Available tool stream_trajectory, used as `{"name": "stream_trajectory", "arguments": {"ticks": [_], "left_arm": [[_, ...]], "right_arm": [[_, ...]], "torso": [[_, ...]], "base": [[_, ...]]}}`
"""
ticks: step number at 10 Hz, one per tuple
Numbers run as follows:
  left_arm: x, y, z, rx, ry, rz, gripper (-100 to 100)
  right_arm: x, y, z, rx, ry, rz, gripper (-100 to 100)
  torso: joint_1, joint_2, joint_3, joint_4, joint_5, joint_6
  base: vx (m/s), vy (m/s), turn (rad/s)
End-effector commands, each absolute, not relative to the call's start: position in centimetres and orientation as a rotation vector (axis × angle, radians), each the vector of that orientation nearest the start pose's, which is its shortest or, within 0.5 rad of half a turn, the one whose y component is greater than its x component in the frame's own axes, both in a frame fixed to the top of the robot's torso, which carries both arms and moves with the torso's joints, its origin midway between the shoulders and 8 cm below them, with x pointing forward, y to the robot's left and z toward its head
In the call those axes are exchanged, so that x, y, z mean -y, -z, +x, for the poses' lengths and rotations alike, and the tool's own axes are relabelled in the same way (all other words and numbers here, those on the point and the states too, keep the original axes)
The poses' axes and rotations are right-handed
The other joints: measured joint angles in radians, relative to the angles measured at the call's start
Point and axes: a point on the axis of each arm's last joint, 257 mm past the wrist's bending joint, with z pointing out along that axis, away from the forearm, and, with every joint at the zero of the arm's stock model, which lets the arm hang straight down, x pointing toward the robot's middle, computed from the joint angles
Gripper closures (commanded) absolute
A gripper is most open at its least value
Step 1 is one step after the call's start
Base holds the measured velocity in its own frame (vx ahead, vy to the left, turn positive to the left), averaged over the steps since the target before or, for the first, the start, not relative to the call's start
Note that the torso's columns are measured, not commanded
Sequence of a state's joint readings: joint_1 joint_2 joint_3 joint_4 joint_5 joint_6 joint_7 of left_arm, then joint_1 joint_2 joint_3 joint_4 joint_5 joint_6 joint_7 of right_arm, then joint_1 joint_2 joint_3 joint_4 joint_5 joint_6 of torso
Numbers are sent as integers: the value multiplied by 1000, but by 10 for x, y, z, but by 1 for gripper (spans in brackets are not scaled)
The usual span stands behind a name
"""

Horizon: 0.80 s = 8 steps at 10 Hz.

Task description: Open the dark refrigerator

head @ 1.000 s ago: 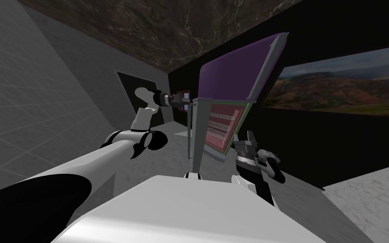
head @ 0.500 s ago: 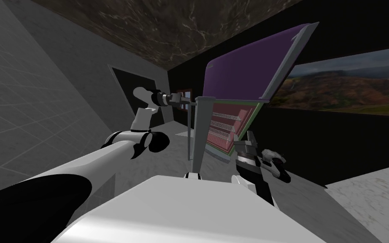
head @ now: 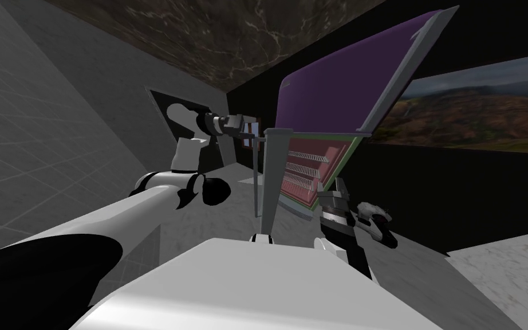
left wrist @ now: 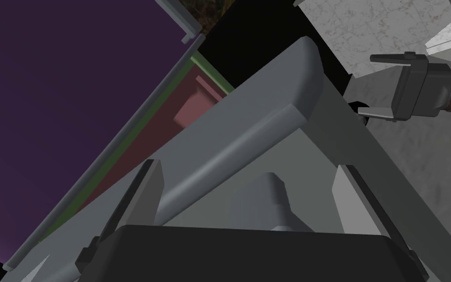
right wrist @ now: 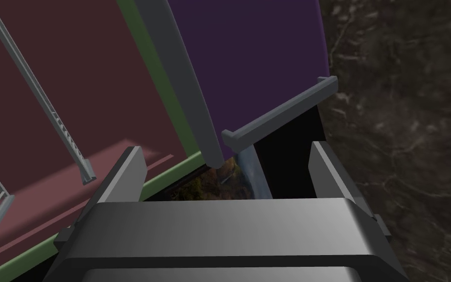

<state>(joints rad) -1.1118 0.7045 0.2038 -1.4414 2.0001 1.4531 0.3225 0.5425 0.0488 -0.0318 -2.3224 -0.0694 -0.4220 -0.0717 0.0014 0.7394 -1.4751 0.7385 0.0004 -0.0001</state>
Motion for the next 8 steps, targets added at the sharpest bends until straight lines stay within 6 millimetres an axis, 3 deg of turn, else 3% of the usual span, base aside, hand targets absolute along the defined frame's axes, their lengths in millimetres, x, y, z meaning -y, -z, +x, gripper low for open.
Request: {"name": "stream_trajectory", "arguments": {"ticks": [1, 8], "left_arm": [[-89, -260, 402, 1724, -1800, 832, -100], [-89, -260, 402, 1724, -1800, 832, -100]], "right_arm": [[308, -15, 340, -550, -1346, 815, 0], [308, -15, 340, -550, -1346, 815, 0]], "torso": [[1, -1, -1, -1, 1, 0], [-2, -1, -1, 0, -1, 0]], "base": [[-1, -12, 9], [0, 2, 4]]}}
